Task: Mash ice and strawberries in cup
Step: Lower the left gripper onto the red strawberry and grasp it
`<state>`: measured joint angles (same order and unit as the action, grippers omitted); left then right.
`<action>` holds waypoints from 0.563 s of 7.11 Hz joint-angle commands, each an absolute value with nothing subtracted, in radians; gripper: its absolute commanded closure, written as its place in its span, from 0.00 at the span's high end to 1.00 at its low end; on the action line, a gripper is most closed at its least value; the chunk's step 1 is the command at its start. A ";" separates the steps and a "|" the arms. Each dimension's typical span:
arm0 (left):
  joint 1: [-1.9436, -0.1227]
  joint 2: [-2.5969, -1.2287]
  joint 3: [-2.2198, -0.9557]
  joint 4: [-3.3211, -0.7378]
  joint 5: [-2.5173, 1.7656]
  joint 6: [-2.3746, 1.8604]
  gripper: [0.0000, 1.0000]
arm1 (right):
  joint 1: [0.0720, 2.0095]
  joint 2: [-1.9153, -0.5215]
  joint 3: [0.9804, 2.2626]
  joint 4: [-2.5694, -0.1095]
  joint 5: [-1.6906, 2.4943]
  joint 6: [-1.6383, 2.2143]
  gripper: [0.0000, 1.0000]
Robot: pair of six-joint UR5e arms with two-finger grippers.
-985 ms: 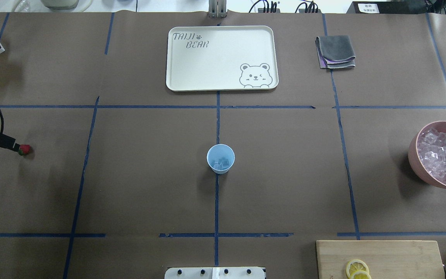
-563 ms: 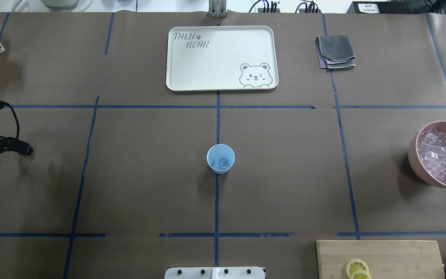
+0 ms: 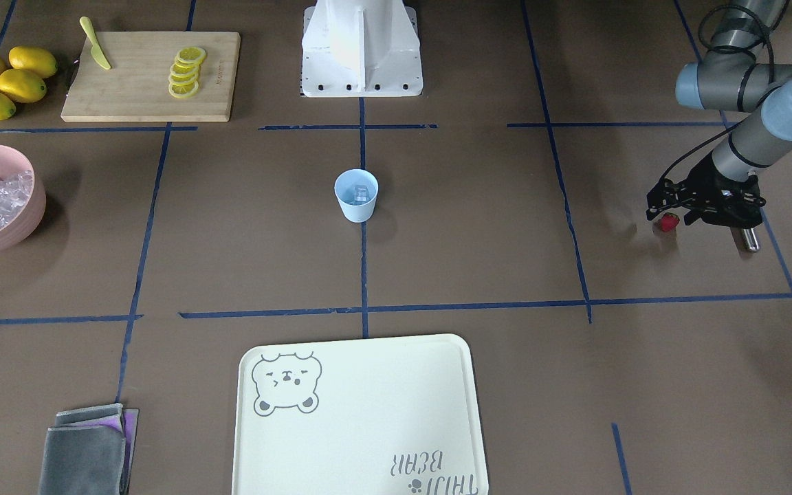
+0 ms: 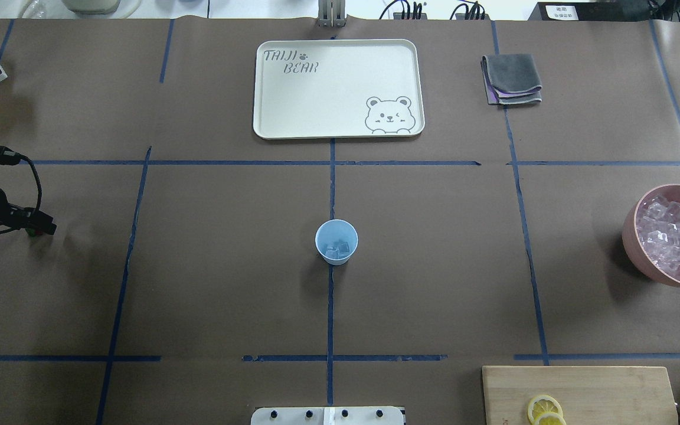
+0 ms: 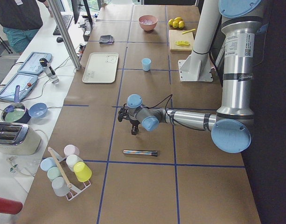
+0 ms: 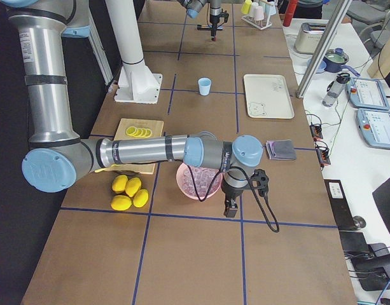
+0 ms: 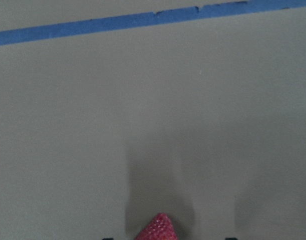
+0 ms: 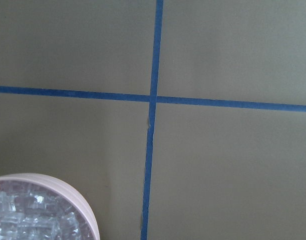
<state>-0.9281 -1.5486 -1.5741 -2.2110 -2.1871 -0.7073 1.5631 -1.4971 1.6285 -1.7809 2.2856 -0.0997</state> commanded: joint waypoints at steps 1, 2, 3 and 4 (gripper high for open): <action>-0.930 -1.548 -1.566 -2.210 -2.187 -0.706 0.68 | 1.563 -1.497 1.629 -1.781 2.286 -0.100 0.99; -0.930 -1.548 -1.566 -2.210 -2.187 -0.707 0.50 | 1.563 -1.497 1.629 -1.781 2.286 -0.098 0.99; -0.930 -1.546 -1.572 -2.209 -2.190 -0.709 0.16 | 1.563 -1.497 1.631 -1.779 2.286 -0.100 0.99; -0.934 -1.546 -1.584 -2.207 -2.192 -0.709 0.00 | 1.563 -1.497 1.635 -1.781 2.286 -0.098 0.99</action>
